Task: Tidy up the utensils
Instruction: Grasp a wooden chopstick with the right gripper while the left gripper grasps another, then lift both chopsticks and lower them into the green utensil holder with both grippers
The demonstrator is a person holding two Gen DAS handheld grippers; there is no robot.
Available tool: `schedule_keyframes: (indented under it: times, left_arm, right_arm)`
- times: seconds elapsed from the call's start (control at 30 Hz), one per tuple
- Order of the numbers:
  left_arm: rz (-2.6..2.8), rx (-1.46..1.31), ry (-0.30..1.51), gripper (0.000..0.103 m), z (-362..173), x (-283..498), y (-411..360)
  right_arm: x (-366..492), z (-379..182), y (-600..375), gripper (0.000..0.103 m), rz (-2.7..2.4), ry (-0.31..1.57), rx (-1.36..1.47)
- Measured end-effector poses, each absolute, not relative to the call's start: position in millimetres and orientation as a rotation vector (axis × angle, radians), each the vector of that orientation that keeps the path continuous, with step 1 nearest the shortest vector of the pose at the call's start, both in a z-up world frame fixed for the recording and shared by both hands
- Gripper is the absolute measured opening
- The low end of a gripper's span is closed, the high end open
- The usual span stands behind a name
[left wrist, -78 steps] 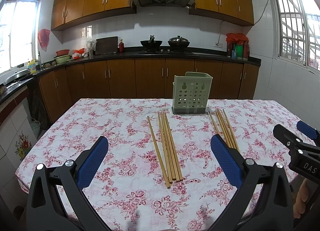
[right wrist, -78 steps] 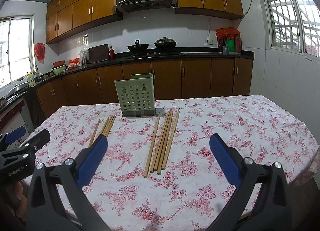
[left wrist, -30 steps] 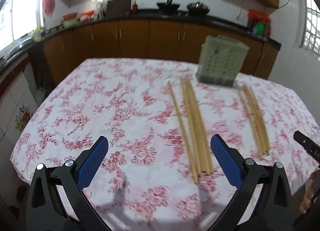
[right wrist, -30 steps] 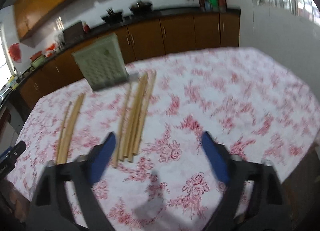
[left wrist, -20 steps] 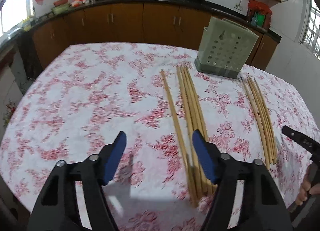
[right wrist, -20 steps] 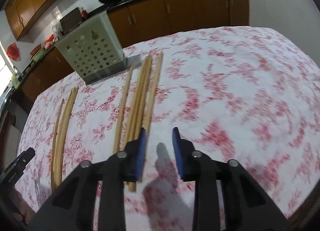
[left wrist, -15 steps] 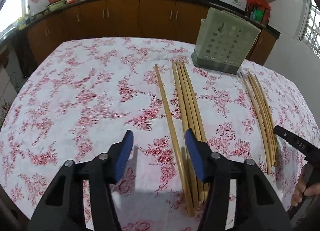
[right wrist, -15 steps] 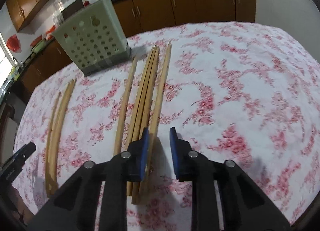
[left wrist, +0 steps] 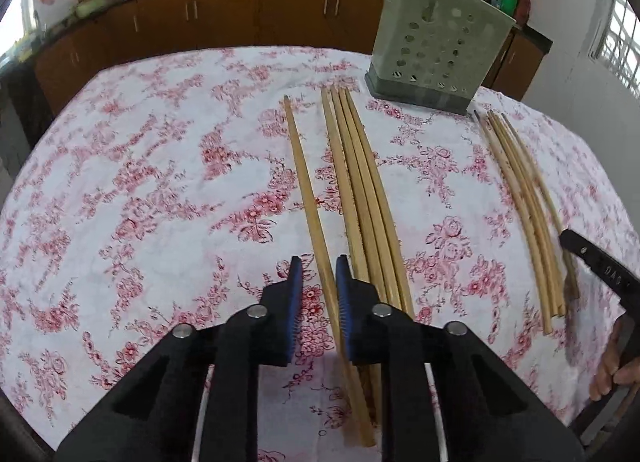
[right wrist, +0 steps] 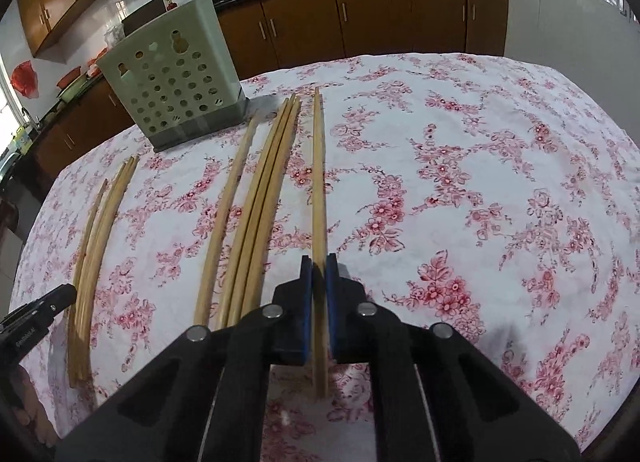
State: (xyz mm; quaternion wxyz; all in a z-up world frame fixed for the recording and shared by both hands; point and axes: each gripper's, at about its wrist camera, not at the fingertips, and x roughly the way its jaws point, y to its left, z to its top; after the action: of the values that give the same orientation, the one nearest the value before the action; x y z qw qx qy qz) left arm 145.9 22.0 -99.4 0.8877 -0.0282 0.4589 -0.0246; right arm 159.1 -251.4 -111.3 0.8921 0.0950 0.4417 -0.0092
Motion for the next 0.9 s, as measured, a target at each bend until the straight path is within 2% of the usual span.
schedule_keyframes:
  times: [0.1, 0.27, 0.5, 0.9]
  left_arm:
    - [-0.046, -0.037, 0.955, 0.009, -100.2, 146.2, 23.9]
    - [-0.026, 0.008, 0.953, 0.008, -100.9, 164.9, 38.6]
    - [0.016, 0.001, 0.917, 0.008, -103.2, 193.7, 64.9]
    - [-0.007, 0.023, 0.893, 0.008, -104.7, 163.8, 64.2]
  right_arm:
    - [154.2, -111.5, -249.3, 0.011, -0.011, 0.914, 0.187]
    - [159.3, -111.5, -255.3, 0.009, -0.005, 0.905, 0.173]
    - [180.8, -112.1, -275.8, 0.009, -0.057, 0.880, 0.180]
    - [164.0, -112.7, -276.1, 0.009, -0.052, 0.876, 0.180]
